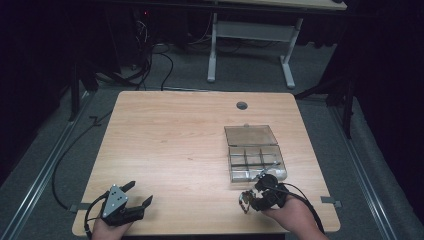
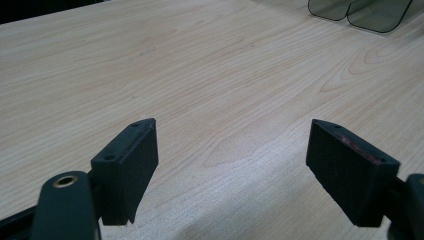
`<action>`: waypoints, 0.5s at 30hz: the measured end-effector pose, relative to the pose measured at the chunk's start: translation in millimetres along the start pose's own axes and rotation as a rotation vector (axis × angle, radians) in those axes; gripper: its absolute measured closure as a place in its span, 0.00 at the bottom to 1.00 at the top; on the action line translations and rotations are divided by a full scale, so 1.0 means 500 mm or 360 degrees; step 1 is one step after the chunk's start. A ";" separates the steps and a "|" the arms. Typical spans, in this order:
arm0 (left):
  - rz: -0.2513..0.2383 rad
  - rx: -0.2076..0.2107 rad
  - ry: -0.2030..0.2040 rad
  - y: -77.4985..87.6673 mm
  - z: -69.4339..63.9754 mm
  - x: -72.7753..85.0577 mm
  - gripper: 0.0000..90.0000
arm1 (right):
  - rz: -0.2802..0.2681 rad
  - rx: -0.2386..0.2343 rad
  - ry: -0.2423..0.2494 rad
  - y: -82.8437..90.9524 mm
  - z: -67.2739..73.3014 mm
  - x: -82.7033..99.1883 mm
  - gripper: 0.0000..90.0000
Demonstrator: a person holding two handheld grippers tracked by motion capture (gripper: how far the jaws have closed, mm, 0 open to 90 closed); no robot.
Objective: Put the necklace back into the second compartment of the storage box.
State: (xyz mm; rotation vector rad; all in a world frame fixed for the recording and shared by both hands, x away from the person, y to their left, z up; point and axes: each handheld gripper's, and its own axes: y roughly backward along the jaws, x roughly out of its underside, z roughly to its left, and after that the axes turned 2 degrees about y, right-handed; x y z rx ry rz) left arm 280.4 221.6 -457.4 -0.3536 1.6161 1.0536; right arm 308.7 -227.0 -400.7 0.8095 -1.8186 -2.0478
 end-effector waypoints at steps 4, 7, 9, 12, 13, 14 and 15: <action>-0.0004 0.0002 0.0005 0.001 0.001 0.000 0.24 | -0.0006 -0.0012 0.0004 0.010 0.005 -0.016 0.49; -0.0004 0.0003 0.0001 0.000 0.001 -0.001 0.24 | -0.0038 -0.0029 -0.0011 0.021 0.010 -0.029 0.47; -0.0007 0.0005 0.0000 0.001 0.000 -0.001 0.24 | -0.0042 -0.0041 -0.0056 0.011 0.019 -0.038 0.34; -0.0006 0.0009 -0.0002 0.001 0.000 -0.002 0.24 | -0.0015 -0.0047 -0.0097 -0.008 0.023 -0.041 0.23; -0.0006 0.0010 -0.0001 0.002 0.000 -0.002 0.24 | 0.0010 -0.0025 -0.0107 -0.024 0.026 -0.042 0.20; -0.0006 0.0011 -0.0001 0.002 0.000 -0.002 0.24 | 0.0030 -0.0024 -0.0120 -0.031 0.029 -0.042 0.19; -0.0007 0.0011 0.0000 0.002 0.000 -0.001 0.24 | 0.0030 -0.0024 -0.0120 -0.031 0.029 -0.042 0.19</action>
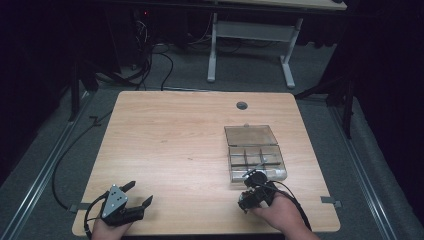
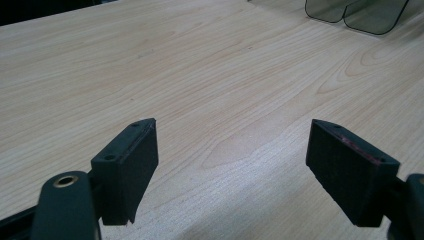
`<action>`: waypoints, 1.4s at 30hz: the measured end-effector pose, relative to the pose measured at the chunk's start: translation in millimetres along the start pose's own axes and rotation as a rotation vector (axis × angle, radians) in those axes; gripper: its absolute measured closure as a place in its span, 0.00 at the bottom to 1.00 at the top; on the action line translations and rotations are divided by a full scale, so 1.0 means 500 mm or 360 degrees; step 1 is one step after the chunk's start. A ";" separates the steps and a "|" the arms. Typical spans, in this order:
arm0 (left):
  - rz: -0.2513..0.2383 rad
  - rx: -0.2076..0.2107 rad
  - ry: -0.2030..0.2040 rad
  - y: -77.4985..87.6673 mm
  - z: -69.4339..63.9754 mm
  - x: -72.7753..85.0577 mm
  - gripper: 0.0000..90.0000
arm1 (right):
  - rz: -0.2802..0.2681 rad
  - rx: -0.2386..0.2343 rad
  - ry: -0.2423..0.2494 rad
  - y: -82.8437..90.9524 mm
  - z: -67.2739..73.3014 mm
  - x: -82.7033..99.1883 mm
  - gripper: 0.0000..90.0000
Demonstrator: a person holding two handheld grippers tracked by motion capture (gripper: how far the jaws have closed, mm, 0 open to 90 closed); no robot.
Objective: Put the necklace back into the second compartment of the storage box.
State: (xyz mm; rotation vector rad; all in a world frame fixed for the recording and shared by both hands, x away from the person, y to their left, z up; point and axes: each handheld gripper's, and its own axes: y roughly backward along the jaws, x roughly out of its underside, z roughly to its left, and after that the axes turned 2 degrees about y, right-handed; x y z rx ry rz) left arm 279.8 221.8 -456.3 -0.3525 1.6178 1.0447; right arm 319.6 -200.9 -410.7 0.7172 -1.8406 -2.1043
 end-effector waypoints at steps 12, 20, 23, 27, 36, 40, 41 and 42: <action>0.0007 0.0002 -0.0010 -0.001 -0.001 0.000 0.24 | 0.0055 0.0105 0.0099 -0.005 -0.018 0.022 0.68; 0.0009 0.0001 -0.0011 -0.001 -0.002 0.000 0.24 | 0.0025 0.0139 0.0147 -0.002 -0.023 0.036 0.81; 0.0008 0.0000 -0.0011 -0.001 -0.002 0.001 0.24 | 0.0043 0.0136 0.0175 0.000 -0.023 0.036 0.81; 0.0008 0.0003 -0.0005 -0.001 -0.001 0.000 0.24 | 0.0048 0.0121 0.0180 0.008 -0.026 0.036 0.81; 0.0005 0.0003 -0.0004 0.000 -0.001 0.000 0.24 | 0.0034 0.0053 0.0146 0.034 -0.041 0.038 0.81; 0.0006 0.0002 -0.0003 0.000 -0.001 0.000 0.24 | 0.0025 0.0047 0.0125 0.046 -0.048 0.039 0.81; 0.0006 0.0002 -0.0002 0.000 -0.001 0.000 0.24 | 0.0018 0.0041 0.0124 0.049 -0.050 0.039 0.81; 0.0006 0.0002 -0.0003 0.000 -0.001 0.000 0.24 | 0.0019 0.0039 0.0121 0.050 -0.050 0.039 0.81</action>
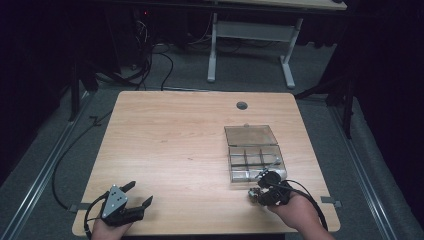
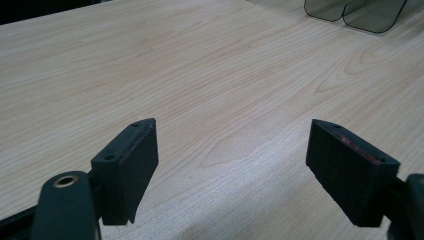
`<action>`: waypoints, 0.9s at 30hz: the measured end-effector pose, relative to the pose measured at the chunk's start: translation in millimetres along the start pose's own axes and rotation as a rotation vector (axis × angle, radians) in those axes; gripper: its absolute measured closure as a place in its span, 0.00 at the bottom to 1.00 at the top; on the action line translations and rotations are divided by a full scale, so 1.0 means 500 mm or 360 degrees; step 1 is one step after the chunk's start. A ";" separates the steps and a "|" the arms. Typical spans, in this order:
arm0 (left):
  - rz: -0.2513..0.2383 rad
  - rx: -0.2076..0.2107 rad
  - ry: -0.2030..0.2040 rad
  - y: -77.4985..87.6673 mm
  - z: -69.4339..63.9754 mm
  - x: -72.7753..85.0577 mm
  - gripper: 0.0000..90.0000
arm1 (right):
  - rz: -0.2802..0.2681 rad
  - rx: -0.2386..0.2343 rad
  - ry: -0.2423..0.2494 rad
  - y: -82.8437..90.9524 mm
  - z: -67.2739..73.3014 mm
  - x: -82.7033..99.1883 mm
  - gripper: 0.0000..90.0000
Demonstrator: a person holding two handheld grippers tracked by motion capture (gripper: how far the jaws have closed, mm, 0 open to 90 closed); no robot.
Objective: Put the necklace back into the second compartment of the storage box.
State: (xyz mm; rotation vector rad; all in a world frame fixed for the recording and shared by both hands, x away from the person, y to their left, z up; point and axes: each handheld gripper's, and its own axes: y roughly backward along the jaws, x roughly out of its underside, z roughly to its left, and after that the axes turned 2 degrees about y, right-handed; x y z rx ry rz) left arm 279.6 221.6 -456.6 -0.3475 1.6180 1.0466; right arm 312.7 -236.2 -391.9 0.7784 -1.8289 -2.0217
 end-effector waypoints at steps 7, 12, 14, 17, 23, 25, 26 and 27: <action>-0.0001 -0.0001 0.0002 0.000 0.001 0.000 0.24 | -0.0014 -0.0008 0.0008 0.015 -0.009 0.004 0.81; 0.0000 0.0000 0.0002 0.001 0.001 0.000 0.24 | -0.0016 -0.0026 -0.0019 0.025 -0.014 0.005 0.81; -0.0002 0.0000 0.0002 0.000 0.000 0.000 0.24 | -0.0035 -0.0036 -0.0015 0.029 -0.018 0.005 0.81; 0.0000 -0.0001 0.0004 0.000 0.001 0.001 0.24 | -0.0045 -0.0040 -0.0020 0.038 -0.022 0.003 0.81; 0.0004 0.0004 0.0025 0.001 0.003 0.002 0.24 | -0.0071 -0.0052 -0.0044 0.058 -0.029 -0.006 0.81; 0.0004 0.0005 0.0026 0.001 0.004 0.002 0.24 | -0.0076 -0.0057 -0.0036 0.064 -0.034 -0.012 0.81; 0.0004 0.0007 0.0027 0.001 0.004 0.002 0.24 | -0.0066 -0.0054 -0.0046 0.067 -0.035 -0.016 0.81; 0.0006 0.0009 0.0026 0.001 0.004 0.002 0.24 | -0.0063 -0.0054 -0.0043 0.068 -0.037 -0.019 0.81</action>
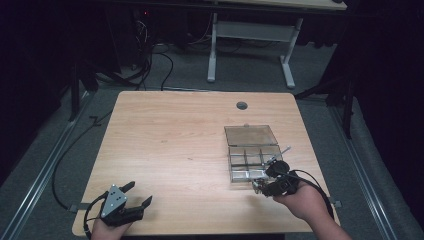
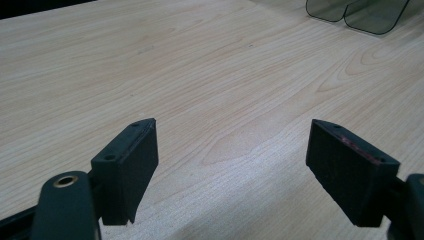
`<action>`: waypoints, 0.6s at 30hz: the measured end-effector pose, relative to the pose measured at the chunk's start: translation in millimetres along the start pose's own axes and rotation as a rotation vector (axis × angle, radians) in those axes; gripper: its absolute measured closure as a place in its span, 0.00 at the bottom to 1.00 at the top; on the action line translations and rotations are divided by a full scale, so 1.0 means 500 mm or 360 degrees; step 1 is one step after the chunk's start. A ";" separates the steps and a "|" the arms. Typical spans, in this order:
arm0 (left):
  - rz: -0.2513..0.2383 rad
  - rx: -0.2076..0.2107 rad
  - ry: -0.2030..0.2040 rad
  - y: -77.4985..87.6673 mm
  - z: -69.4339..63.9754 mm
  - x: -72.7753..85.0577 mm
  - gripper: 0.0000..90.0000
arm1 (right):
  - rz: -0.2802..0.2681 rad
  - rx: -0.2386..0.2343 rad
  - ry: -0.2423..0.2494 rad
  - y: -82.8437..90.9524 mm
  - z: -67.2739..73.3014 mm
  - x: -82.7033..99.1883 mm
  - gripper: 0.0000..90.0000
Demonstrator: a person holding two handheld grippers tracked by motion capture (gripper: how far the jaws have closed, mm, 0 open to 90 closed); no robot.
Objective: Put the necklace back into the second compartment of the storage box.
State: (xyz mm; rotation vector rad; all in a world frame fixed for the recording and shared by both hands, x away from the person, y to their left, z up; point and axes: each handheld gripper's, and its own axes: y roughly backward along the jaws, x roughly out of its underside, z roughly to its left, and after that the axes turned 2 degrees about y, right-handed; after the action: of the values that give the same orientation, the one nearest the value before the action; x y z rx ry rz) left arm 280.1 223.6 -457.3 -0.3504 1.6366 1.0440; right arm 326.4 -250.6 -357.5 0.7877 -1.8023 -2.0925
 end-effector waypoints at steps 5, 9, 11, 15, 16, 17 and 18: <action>0.0014 -0.0001 0.0002 -0.002 0.001 0.001 0.24 | 0.0000 0.0009 -0.0015 0.010 -0.008 -0.028 0.81; 0.0002 0.0012 0.0005 0.000 0.002 0.001 0.24 | -0.0011 0.0006 -0.0001 0.016 -0.017 -0.044 0.81; 0.0006 0.0014 0.0007 -0.002 0.002 -0.001 0.24 | -0.0002 0.0019 -0.0008 0.018 -0.021 -0.053 0.81; 0.0009 0.0014 0.0017 -0.002 0.003 0.000 0.24 | -0.0003 0.0008 -0.0009 0.015 -0.035 -0.075 0.81; 0.0017 0.0020 0.0020 -0.002 0.004 0.000 0.24 | 0.0010 0.0010 -0.0018 0.015 -0.038 -0.079 0.81; 0.0016 0.0024 0.0023 -0.001 0.005 0.000 0.24 | 0.0011 0.0023 -0.0014 0.014 -0.041 -0.084 0.81; 0.0018 0.0028 0.0021 -0.001 0.005 -0.001 0.24 | 0.0017 0.0020 -0.0018 0.015 -0.044 -0.089 0.81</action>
State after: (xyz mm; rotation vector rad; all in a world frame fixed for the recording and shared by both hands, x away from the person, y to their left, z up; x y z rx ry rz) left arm 282.3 225.4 -457.1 -0.3371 1.6605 1.0374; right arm 374.0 -246.7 -341.9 0.7691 -1.8232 -2.0848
